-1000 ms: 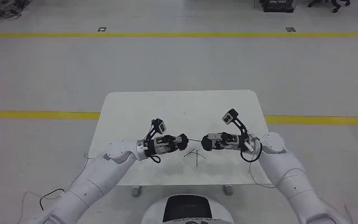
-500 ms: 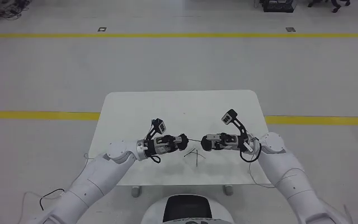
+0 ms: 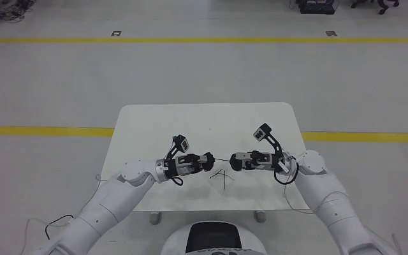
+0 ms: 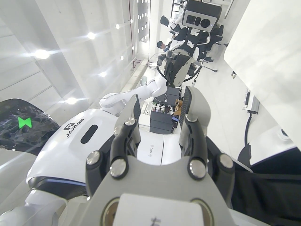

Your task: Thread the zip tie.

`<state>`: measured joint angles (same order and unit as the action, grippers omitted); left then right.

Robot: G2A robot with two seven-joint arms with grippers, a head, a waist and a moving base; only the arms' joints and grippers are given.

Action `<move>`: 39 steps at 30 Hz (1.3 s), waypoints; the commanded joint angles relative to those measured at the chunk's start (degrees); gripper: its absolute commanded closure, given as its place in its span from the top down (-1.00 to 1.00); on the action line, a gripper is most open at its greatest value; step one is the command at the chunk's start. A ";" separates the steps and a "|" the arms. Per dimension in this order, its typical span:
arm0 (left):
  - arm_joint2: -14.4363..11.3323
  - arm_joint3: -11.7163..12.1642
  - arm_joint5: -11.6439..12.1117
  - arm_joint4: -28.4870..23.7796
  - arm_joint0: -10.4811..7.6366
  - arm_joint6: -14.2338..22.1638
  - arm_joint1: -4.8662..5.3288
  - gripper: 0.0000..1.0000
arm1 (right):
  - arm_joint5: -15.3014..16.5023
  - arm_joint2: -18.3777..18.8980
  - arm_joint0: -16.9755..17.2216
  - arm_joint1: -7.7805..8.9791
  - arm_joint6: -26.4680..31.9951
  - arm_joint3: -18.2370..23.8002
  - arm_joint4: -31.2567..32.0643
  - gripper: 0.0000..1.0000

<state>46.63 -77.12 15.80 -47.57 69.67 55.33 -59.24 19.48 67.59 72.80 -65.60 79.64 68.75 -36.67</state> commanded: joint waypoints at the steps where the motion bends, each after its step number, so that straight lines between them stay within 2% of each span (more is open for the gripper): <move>1: 0.00 0.00 0.00 0.00 0.00 0.00 0.00 -1.00 | 0.00 0.03 -0.03 -0.03 0.00 0.00 0.13 -0.26; 15: 0.00 0.00 0.00 0.00 0.00 0.00 0.00 -1.00 | 0.00 0.12 0.18 -0.02 0.00 0.72 0.25 -0.44; 27: 0.00 0.00 0.00 0.00 0.00 0.00 0.00 -1.00 | 0.00 0.17 0.63 0.35 0.00 1.36 1.18 -0.52; 35: 0.00 0.00 0.00 0.00 0.00 0.00 0.00 -1.00 | 0.00 0.11 0.73 0.47 0.00 1.48 1.39 -0.70; 39: 0.00 0.00 0.00 0.00 0.00 0.00 0.00 -1.00 | 0.00 0.19 0.81 0.49 0.00 1.53 1.43 -0.70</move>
<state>46.63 -77.12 15.80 -47.57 69.67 55.33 -59.24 19.48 67.76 73.59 -65.11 79.64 70.27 -35.26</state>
